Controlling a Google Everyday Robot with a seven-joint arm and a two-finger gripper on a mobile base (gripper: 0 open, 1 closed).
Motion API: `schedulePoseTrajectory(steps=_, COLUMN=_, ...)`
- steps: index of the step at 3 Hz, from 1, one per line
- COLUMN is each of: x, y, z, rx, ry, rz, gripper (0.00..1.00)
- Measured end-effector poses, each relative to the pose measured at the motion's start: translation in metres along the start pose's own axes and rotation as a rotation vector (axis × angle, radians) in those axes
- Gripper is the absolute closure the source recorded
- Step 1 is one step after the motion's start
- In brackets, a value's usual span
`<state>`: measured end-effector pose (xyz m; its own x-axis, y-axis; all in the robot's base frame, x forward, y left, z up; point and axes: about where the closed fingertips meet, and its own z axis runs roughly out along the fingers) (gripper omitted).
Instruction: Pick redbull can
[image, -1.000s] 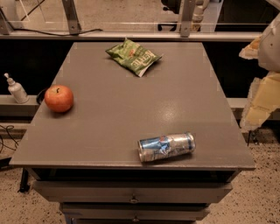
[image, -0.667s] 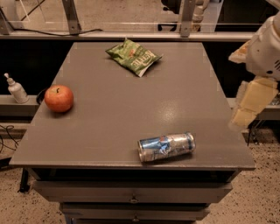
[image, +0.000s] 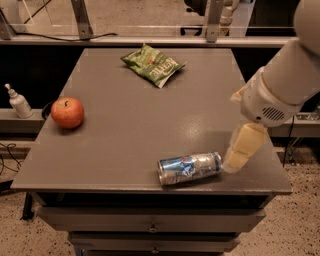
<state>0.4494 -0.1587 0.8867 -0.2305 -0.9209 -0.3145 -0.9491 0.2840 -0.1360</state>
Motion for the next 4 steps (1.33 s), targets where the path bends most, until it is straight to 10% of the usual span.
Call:
schedulePoseTrajectory(steps=2, x=0.007, y=0.037, z=0.051, rx=-0.099, ry=-0.011, rz=0.078, gripper=0.00)
schedulePoseTrajectory(steps=4, x=0.002, y=0.055, z=0.067, rx=-0.159, ry=-0.007, rz=0.123, gripper=0.40)
